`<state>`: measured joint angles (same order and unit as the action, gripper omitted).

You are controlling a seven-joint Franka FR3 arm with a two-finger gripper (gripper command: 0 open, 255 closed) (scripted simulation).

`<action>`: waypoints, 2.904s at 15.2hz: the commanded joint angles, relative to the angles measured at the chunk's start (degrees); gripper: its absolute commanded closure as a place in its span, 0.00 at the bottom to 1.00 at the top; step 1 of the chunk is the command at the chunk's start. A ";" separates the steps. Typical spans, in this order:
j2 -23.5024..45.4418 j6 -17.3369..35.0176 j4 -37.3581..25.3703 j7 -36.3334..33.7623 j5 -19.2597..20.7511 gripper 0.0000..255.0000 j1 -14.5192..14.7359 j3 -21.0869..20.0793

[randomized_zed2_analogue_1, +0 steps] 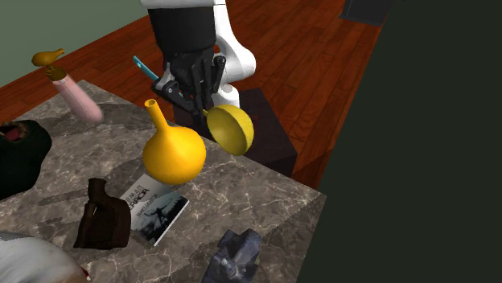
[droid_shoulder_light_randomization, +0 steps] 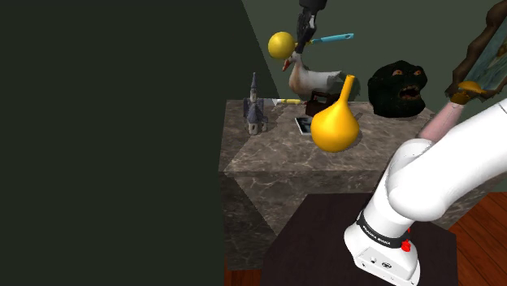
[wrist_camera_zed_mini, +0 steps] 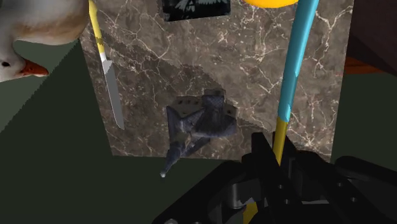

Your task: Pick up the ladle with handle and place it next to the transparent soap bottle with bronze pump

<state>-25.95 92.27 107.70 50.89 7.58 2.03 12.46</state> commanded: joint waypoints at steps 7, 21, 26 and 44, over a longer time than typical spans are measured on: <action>-6.02 -1.20 3.52 9.66 3.15 1.00 -3.22 7.07; -7.65 -3.61 -0.92 28.58 8.43 1.00 -6.66 22.76; -5.32 -4.18 -5.53 36.14 9.13 1.00 -6.29 30.05; 1.85 0.72 -11.46 52.38 7.29 1.00 -1.42 50.87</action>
<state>-23.65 92.25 95.16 103.43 14.53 1.03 63.67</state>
